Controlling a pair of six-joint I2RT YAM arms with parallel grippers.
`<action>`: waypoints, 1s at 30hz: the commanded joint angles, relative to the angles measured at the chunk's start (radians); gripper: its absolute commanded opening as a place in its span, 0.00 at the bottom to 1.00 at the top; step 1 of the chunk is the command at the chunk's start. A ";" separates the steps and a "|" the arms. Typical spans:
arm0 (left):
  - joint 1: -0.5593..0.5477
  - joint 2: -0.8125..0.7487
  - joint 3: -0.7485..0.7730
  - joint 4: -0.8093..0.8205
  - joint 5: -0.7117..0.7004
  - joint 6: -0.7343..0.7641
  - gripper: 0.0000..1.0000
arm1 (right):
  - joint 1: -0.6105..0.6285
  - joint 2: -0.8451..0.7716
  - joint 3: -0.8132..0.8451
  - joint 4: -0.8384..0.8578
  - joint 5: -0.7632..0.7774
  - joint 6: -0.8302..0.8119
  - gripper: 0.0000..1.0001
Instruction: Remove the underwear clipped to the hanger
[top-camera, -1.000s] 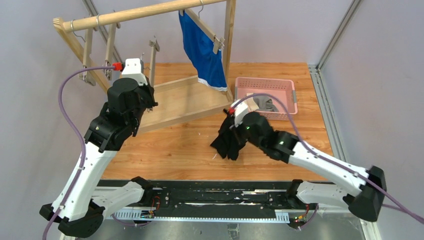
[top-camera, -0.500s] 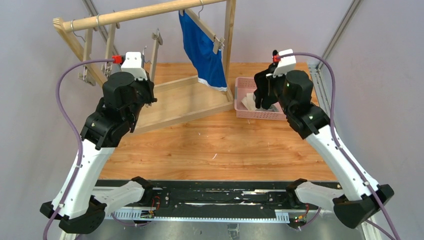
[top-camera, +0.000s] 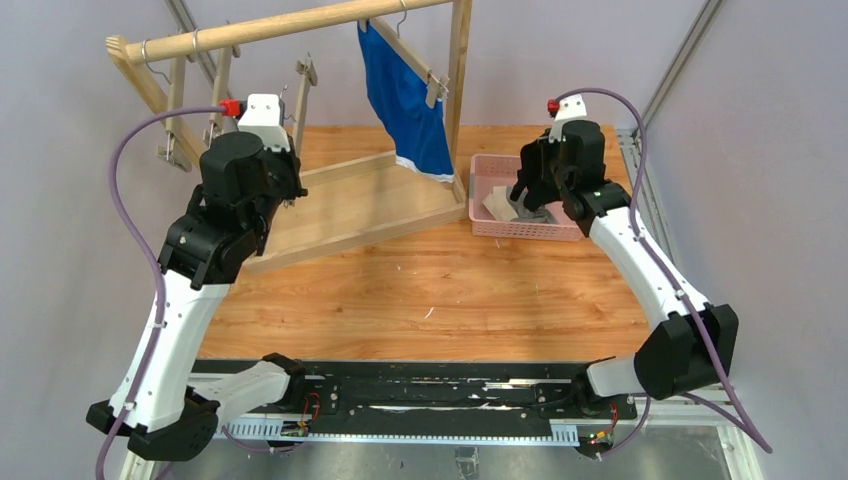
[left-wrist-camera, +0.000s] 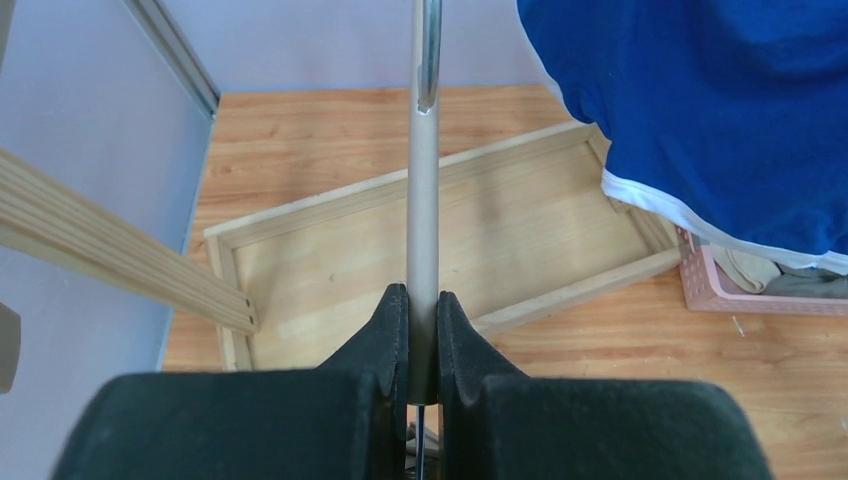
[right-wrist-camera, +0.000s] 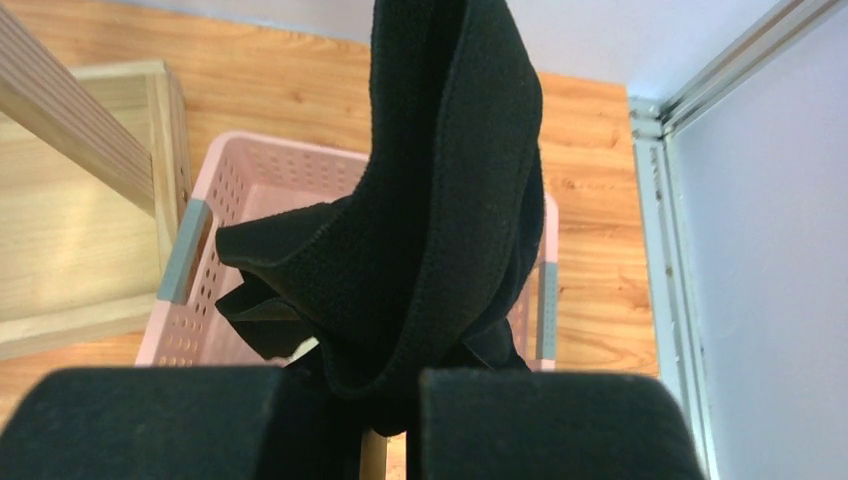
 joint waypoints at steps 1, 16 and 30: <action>0.035 0.014 0.052 0.016 0.051 0.003 0.00 | -0.027 0.032 -0.074 0.085 -0.034 0.039 0.01; 0.070 0.037 0.111 -0.025 0.115 0.002 0.00 | -0.083 0.256 -0.143 0.080 -0.064 0.095 0.31; 0.144 0.127 0.239 -0.069 0.179 0.008 0.00 | -0.081 -0.073 -0.280 0.074 -0.120 0.110 0.71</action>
